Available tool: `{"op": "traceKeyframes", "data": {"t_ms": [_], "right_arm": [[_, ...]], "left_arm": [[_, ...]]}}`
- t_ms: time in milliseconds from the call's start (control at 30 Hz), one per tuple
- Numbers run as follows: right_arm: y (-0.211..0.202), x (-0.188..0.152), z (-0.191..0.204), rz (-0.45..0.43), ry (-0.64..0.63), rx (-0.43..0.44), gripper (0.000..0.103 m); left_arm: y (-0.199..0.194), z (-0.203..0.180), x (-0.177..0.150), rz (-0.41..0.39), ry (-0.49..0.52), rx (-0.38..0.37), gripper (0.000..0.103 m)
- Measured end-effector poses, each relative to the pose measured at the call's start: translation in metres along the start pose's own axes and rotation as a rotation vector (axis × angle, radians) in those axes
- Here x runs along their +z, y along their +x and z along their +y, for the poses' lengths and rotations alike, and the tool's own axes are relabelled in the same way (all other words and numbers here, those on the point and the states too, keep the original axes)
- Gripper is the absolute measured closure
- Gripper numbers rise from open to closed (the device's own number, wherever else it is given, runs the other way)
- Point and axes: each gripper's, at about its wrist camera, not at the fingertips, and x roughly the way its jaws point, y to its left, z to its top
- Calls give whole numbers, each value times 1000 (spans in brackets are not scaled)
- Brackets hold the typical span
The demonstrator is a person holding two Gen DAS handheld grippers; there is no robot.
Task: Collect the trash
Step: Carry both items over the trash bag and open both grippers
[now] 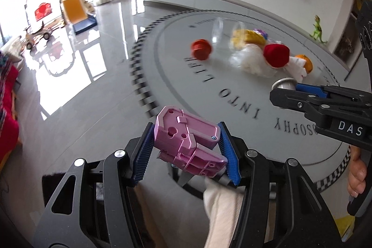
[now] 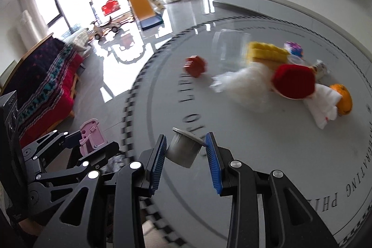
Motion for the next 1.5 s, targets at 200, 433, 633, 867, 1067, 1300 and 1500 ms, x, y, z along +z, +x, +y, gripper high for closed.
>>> {"op": "traceKeyframes", "data": {"t_ms": [200,433,633,867,1067,1300,1500], "right_arm": [[4,-7,53,17,-86,51,66],[17,-23,117,55,-198,117,66],[30,-37,164,99,-279,168,66],[56,-60,215,184,-355,240,66],[80,-81,244,277,-375,289,66],[98,-100,266,340,-411,311,64],[89,-98,258,301,-383,300,41]], "left_arm": [[-26,41,-29,-11,-66,67,50],[-47,98,-68,6,-188,148,50],[-63,135,-102,25,-280,214,50],[-71,166,-146,76,-374,278,50],[-71,190,-184,139,-452,328,50],[-78,208,-216,178,-537,375,7],[-84,215,-217,169,-555,418,6]]}}
